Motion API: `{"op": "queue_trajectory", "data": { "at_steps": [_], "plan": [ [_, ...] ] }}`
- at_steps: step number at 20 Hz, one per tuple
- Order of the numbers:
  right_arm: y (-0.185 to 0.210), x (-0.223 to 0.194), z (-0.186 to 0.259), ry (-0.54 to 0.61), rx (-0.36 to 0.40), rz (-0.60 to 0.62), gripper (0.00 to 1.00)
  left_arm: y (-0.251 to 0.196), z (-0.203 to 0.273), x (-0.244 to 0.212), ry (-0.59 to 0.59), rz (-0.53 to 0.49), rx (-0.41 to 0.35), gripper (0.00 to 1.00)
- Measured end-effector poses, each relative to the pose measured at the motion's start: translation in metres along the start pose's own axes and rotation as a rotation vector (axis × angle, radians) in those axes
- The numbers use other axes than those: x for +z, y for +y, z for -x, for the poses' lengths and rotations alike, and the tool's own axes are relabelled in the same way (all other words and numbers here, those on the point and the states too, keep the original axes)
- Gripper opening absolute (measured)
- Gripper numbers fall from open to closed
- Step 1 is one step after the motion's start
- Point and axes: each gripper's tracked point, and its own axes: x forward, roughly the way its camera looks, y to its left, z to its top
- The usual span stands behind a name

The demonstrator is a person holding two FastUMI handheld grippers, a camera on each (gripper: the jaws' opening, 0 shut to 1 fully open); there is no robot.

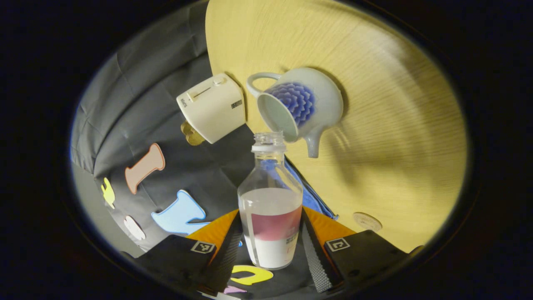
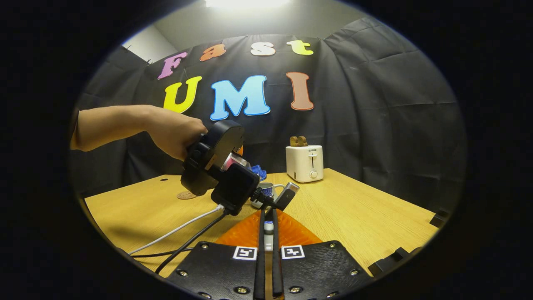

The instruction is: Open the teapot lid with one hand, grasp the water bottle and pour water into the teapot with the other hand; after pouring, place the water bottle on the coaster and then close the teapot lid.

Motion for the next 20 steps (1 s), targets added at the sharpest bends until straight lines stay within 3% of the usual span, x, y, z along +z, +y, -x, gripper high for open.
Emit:
{"op": "queue_trajectory", "data": {
  "at_steps": [5,12,18,20],
  "plan": [
    [0.0,0.0,-0.001,0.0,0.004,0.001,0.07,0.0,0.0,0.001,-0.004,-0.001,-0.001,0.88],
    [0.002,-0.001,-0.001,0.004,0.006,0.0,0.07,-0.004,-0.007,0.006,-0.055,0.098,0.034,0.88],
    [-0.002,0.001,-0.002,-0.001,-0.007,-0.003,0.07,-0.006,0.006,0.009,-0.121,0.267,0.105,0.88],
    [-0.001,0.014,-0.002,-0.036,-0.009,0.005,0.07,-0.01,0.016,-0.001,-0.172,0.481,0.11,0.88]
  ]
}}
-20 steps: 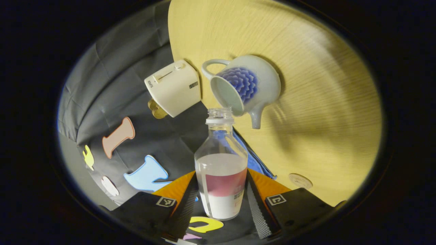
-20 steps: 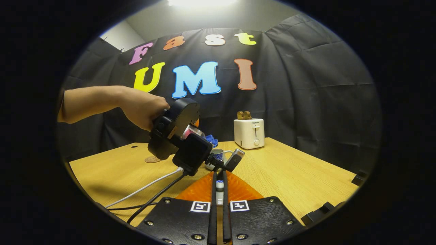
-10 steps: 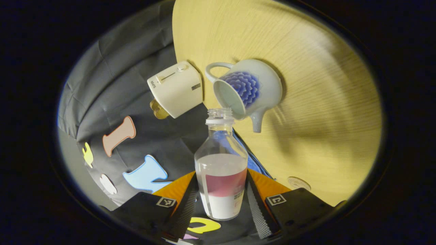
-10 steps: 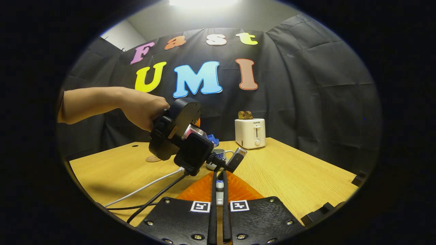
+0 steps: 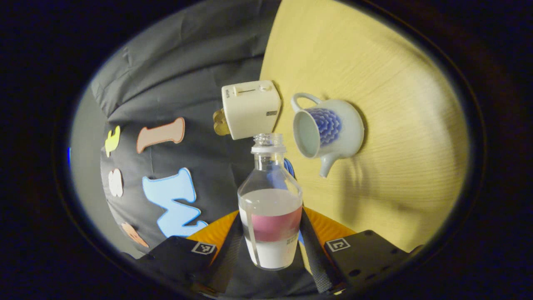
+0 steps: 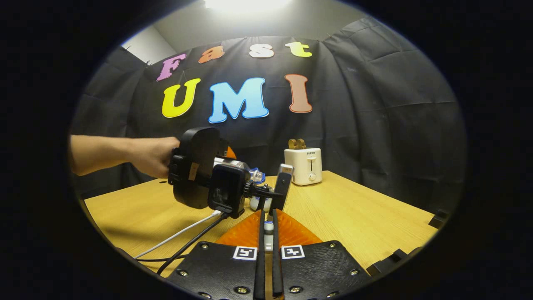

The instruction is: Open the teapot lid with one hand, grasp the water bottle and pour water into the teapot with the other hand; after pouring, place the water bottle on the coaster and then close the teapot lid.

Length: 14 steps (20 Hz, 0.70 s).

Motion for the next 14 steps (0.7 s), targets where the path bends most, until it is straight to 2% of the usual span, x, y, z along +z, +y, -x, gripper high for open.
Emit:
{"op": "queue_trajectory", "data": {
  "at_steps": [2,5,7,10,11,13,14],
  "plan": [
    [0.006,0.012,-0.002,-0.033,0.011,0.017,0.07,0.013,0.013,-0.015,0.0,0.11,0.085,0.87],
    [0.018,0.029,-0.002,-0.079,0.038,0.038,0.07,-0.005,0.013,-0.048,0.037,0.293,0.043,0.88],
    [0.023,0.033,-0.003,-0.088,0.047,0.045,0.07,-0.007,0.018,-0.07,0.056,0.403,0.057,0.88],
    [0.028,0.031,-0.014,-0.07,0.057,0.046,0.07,-0.012,0.035,-0.111,0.074,0.646,0.086,0.87],
    [0.03,0.028,-0.021,-0.055,0.058,0.036,0.07,-0.008,0.049,-0.132,0.055,0.816,0.139,0.87],
    [0.031,0.025,-0.031,-0.045,0.053,0.04,0.07,0.005,0.066,-0.158,0.0,1.061,0.231,0.87],
    [0.031,0.024,-0.035,-0.039,0.05,0.041,0.07,0.008,0.07,-0.166,-0.017,1.14,0.243,0.87]
  ]
}}
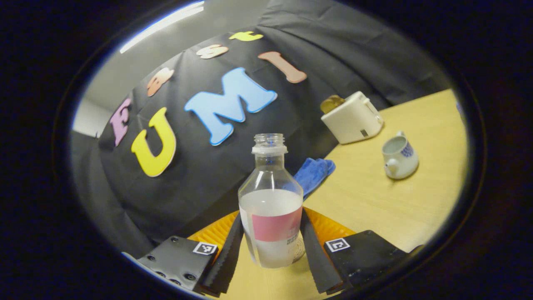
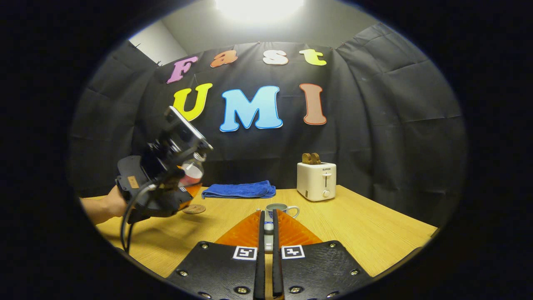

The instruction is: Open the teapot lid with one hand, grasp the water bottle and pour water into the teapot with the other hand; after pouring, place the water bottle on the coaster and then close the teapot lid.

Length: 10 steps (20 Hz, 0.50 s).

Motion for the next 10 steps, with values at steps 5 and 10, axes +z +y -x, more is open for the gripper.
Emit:
{"op": "queue_trajectory", "data": {
  "at_steps": [5,10],
  "plan": [
    [0.011,-0.009,-0.022,0.023,0.02,-0.013,0.07,0.039,-0.006,-0.034,-0.006,0.383,0.04,0.87],
    [0.014,-0.016,-0.036,0.046,0.027,-0.021,0.07,0.049,-0.029,-0.052,0.013,0.514,0.023,0.87]
  ]
}}
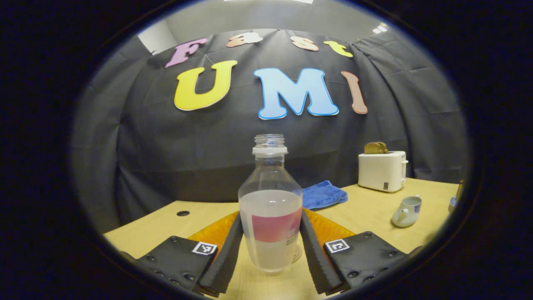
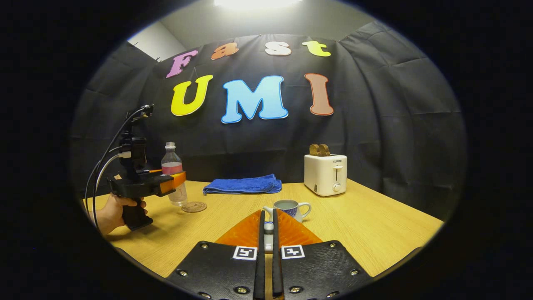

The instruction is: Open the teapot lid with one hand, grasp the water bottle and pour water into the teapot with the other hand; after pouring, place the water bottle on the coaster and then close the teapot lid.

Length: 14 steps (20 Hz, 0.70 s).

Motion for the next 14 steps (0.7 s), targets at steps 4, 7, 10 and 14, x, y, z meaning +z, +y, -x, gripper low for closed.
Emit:
{"op": "queue_trajectory", "data": {
  "at_steps": [4,7,10,14],
  "plan": [
    [-0.006,-0.002,-0.008,0.005,-0.011,-0.01,0.07,0.003,-0.021,-0.008,0.0,-0.014,0.007,0.87],
    [-0.009,-0.008,-0.013,0.023,-0.013,-0.019,0.07,-0.002,-0.036,-0.015,0.02,-0.024,-0.012,0.87],
    [-0.012,-0.006,-0.015,0.019,-0.017,-0.027,0.07,-0.004,-0.045,-0.025,0.034,-0.034,-0.012,0.87],
    [-0.015,-0.006,-0.016,0.016,-0.024,-0.026,0.07,-0.003,-0.054,-0.035,0.058,-0.021,-0.018,0.87]
  ]
}}
